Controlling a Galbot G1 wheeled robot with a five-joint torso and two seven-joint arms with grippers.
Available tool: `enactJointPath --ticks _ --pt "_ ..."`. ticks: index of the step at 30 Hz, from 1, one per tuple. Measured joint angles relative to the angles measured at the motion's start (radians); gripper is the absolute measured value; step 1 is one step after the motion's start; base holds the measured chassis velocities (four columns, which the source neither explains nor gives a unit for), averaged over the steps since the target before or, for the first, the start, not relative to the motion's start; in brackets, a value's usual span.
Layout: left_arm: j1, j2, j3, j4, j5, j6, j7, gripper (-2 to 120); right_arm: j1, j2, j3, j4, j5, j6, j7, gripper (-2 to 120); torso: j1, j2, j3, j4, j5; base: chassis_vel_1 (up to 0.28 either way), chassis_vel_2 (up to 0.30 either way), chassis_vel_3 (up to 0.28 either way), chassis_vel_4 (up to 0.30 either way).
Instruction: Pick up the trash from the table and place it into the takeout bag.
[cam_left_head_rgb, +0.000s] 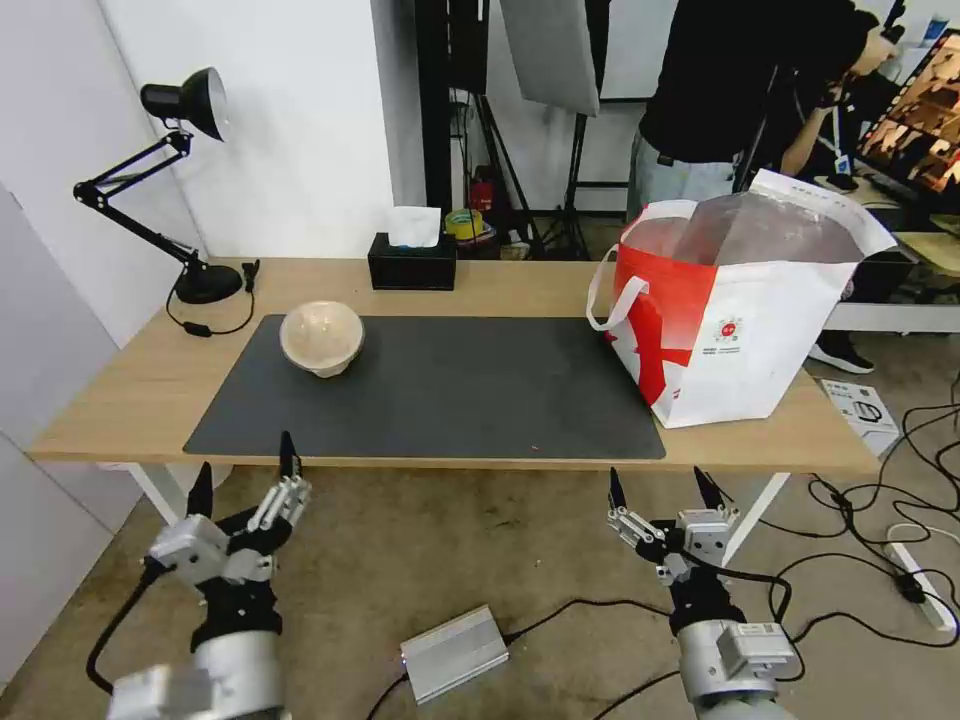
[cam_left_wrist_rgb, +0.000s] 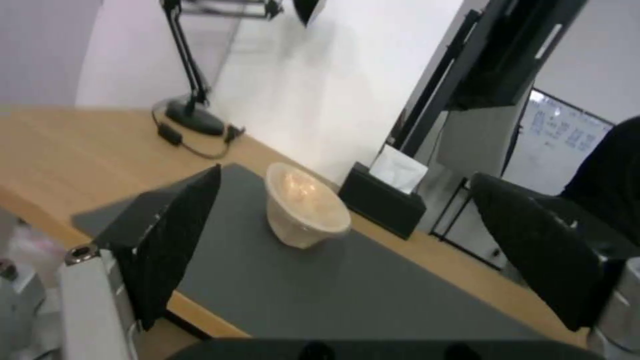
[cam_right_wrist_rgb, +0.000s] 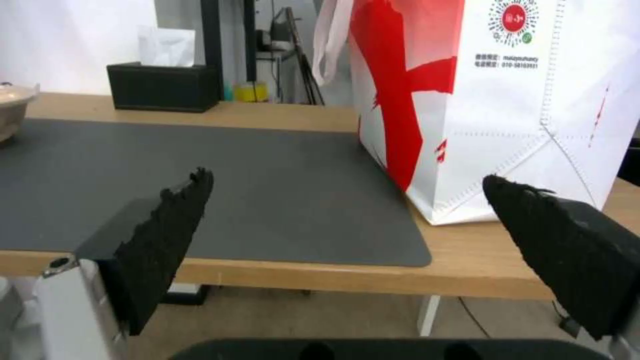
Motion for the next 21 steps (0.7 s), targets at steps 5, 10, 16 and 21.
enactJointPath --ticks 5,10,16,21 --pt "-0.076 0.084 -0.005 -0.010 -0.210 0.062 -0.073 100 0.000 0.000 0.000 0.000 0.000 0.000 0.000 100 0.000 0.000 0.000 0.0000 0.0000 0.000 0.000 0.000 0.000" --pt "-0.146 0.156 -0.020 0.000 -0.364 0.093 -0.131 100 0.000 0.000 0.000 0.000 0.001 0.001 0.000 100 0.000 0.000 0.000 0.0000 -0.0001 0.000 0.000 0.000 0.000" --pt "-0.246 0.259 -0.055 0.021 -0.641 0.124 -0.222 100 0.000 0.000 0.000 0.000 0.001 0.001 0.000 100 0.000 0.000 0.000 0.0000 -0.0001 0.000 0.000 0.000 0.000" --pt "-0.295 0.303 -0.063 0.031 -0.762 0.146 -0.266 100 0.000 0.000 0.000 0.000 0.001 0.001 0.000 100 0.000 0.000 0.000 0.0000 0.0000 0.000 0.000 0.000 0.000"
